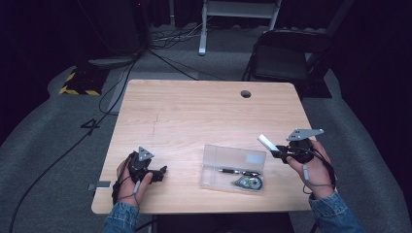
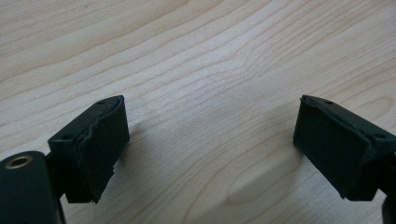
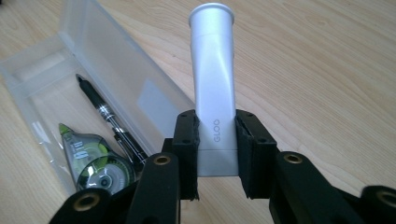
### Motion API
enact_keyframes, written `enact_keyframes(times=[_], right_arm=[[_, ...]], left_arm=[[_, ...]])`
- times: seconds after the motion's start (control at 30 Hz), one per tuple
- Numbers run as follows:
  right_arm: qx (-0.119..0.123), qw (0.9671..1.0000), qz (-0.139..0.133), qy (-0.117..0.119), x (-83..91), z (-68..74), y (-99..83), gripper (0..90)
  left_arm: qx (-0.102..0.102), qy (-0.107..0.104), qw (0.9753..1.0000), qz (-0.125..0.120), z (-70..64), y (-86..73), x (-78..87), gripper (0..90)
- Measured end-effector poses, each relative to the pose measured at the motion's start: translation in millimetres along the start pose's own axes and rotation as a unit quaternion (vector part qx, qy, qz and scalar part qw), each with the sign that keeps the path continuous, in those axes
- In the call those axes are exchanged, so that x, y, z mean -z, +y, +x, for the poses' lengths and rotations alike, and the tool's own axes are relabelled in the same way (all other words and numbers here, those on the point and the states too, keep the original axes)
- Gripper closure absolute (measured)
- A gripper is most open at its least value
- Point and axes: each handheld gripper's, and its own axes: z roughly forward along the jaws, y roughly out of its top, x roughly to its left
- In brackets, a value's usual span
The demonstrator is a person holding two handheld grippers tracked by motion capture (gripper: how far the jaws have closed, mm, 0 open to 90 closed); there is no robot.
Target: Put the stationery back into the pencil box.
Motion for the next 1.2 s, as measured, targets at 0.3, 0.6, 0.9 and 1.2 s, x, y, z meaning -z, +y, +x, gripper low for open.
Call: enact_keyframes(times=[0.3, 0.6, 0.9, 1.2], right_arm=[[0.028, 0.9993, 0.0, 0.024, 1.3, 15.4, 10.7, 71.6], [0.048, 0.9974, 0.002, 0.053, -1.6, 29.2, 20.8, 71.7], [0.079, 0.9933, 0.006, 0.084, -10.4, 43.0, 33.7, 71.6], [0.101, 0.9889, 0.01, 0.109, -18.1, 53.9, 42.7, 71.6]], left_arm=[[0.003, 0.005, 1.0, 0.001, -0.2, 0.5, -0.8, 9.2], [0.005, 0.006, 1.0, 0.001, 0.1, 0.6, -1.0, 8.5], [0.005, 0.006, 1.0, 0.001, 0.1, 0.6, -1.0, 8.4], [0.006, 0.006, 1.0, 0.001, 0.0, 0.5, -1.1, 8.3]])
